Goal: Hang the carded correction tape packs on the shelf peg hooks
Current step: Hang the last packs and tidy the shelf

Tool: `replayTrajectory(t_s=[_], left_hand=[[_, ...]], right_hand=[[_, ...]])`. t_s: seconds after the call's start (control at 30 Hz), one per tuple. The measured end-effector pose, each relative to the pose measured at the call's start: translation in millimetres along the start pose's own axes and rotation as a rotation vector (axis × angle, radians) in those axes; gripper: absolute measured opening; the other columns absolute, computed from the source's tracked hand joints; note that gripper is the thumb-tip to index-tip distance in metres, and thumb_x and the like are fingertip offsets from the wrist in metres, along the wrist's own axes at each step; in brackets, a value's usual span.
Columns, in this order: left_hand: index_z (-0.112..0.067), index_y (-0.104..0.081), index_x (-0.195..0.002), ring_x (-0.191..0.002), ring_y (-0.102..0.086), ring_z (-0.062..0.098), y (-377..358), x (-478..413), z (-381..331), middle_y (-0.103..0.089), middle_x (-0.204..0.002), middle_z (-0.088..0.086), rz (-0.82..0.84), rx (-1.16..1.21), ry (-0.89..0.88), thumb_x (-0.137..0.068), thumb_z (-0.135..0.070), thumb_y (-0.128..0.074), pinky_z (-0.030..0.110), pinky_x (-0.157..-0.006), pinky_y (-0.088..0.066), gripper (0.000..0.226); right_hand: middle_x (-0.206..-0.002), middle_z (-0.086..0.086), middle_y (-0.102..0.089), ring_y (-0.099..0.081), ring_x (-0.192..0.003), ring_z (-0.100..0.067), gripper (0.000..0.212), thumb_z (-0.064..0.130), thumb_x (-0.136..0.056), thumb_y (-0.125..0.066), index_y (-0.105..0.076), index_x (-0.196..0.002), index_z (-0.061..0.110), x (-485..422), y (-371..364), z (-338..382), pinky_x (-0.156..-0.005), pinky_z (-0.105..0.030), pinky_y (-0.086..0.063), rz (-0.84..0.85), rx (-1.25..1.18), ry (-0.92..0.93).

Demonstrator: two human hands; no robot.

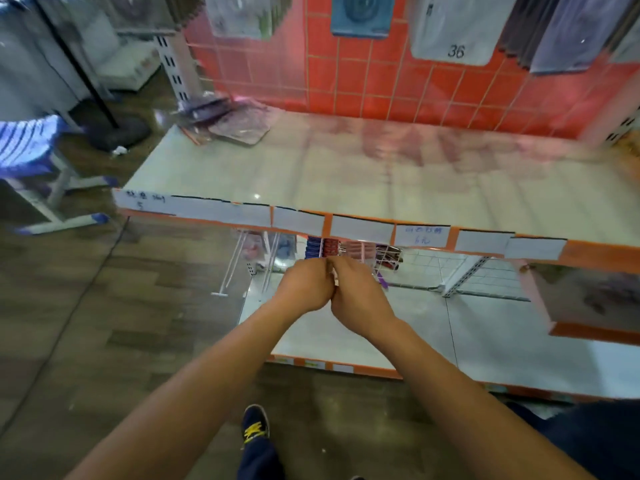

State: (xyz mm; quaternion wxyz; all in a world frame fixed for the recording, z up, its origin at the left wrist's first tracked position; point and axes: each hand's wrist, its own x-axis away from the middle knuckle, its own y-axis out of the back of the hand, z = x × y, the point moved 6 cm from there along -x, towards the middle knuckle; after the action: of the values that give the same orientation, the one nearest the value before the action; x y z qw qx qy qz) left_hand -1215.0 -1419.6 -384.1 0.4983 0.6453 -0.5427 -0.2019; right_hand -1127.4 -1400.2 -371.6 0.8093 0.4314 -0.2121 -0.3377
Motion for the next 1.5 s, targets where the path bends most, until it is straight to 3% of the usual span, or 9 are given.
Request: replayTrajectory(t_s=[0.2,0.33,0.5,0.8,0.93,1.17,1.3,1.43,1.5], left_hand=[[-0.01,-0.064,-0.098,-0.095,-0.064,0.031,74,5,37,-0.068,-0.101,0.011,-0.096,-0.18,-0.031,-0.095,-0.016,-0.044,0.032,-0.072,-0.047,0.022],[-0.008,-0.065,-0.103,-0.093,-0.064,0.031,126,-4,63,-0.068,-0.101,0.014,-0.161,-0.146,-0.02,-0.096,-0.019,-0.042,0.03,-0.068,-0.043,0.026],[-0.018,-0.068,-0.109,-0.095,-0.064,0.028,177,-26,93,-0.07,-0.105,0.007,-0.299,-0.126,-0.057,-0.096,-0.027,-0.044,0.032,-0.077,-0.048,0.028],[-0.017,-0.053,-0.126,-0.124,-0.044,0.023,207,-80,141,-0.051,-0.132,0.003,-0.367,-0.056,-0.081,-0.094,-0.024,-0.052,0.033,-0.094,-0.041,0.033],[-0.014,-0.056,-0.119,-0.12,-0.047,0.027,212,-99,149,-0.053,-0.129,0.007,-0.347,-0.034,-0.085,-0.092,-0.025,-0.052,0.035,-0.093,-0.041,0.03],[-0.014,-0.058,-0.12,-0.117,-0.05,0.028,215,-109,155,-0.056,-0.127,0.008,-0.334,0.022,-0.125,-0.092,-0.022,-0.05,0.035,-0.096,-0.04,0.03],[-0.018,-0.049,-0.129,-0.115,-0.054,0.025,215,-107,164,-0.059,-0.127,0.005,-0.343,0.233,-0.077,-0.093,-0.026,-0.051,0.033,-0.093,-0.042,0.037],[-0.017,-0.044,-0.126,-0.085,-0.066,0.027,202,-110,172,-0.065,-0.105,0.012,-0.213,0.999,0.18,-0.09,-0.036,-0.058,0.039,-0.078,-0.056,0.043],[-0.005,-0.046,-0.125,-0.077,-0.069,0.026,197,-111,165,-0.065,-0.102,0.017,-0.134,1.166,0.267,-0.093,-0.032,-0.057,0.037,-0.07,-0.059,0.043]], right_hand=[[-0.128,-0.007,-0.053,-0.046,-0.12,-0.023,0.051,-0.003,-0.083,-0.052,-0.05,-0.131,0.015,-28,14,73,-0.096,-0.029,-0.038,-0.047,-0.049,0.094],[-0.122,-0.009,-0.057,-0.049,-0.115,-0.025,0.04,0.002,-0.087,-0.049,-0.056,-0.124,0.013,-64,23,110,-0.094,-0.031,-0.039,-0.09,-0.047,0.122],[-0.127,-0.008,-0.056,-0.046,-0.118,-0.025,0.035,0.01,-0.092,-0.051,-0.056,-0.127,0.011,-111,22,133,-0.097,-0.028,-0.035,-0.155,0.012,0.127],[-0.133,-0.008,-0.049,-0.042,-0.125,-0.03,0.027,0.021,-0.088,-0.05,-0.065,-0.109,0.014,-201,4,151,-0.097,-0.037,-0.042,-0.219,0.223,0.062],[-0.139,-0.005,-0.043,-0.036,-0.13,-0.027,0.02,0.019,-0.086,-0.054,-0.067,-0.102,0.017,-231,1,161,-0.096,-0.038,-0.044,-0.216,0.332,0.056],[-0.121,-0.002,-0.058,-0.047,-0.122,-0.025,0.026,0.018,-0.084,-0.056,-0.065,-0.107,0.012,-254,-7,163,-0.087,-0.037,-0.047,-0.235,0.396,0.066],[-0.109,0.003,-0.062,-0.053,-0.11,-0.021,0.028,0.02,-0.075,-0.062,-0.067,-0.103,0.017,-232,-10,162,-0.088,-0.033,-0.048,-0.247,0.398,0.077],[-0.092,-0.002,-0.069,-0.064,-0.092,-0.023,0.018,0.014,-0.071,-0.06,-0.071,-0.085,0.013,-203,-2,154,-0.087,-0.029,-0.05,-0.393,0.246,0.092],[-0.091,-0.002,-0.071,-0.066,-0.09,-0.021,0.019,0.013,-0.075,-0.059,-0.073,-0.087,0.011,-187,7,151,-0.084,-0.025,-0.052,-0.478,0.162,0.093]])
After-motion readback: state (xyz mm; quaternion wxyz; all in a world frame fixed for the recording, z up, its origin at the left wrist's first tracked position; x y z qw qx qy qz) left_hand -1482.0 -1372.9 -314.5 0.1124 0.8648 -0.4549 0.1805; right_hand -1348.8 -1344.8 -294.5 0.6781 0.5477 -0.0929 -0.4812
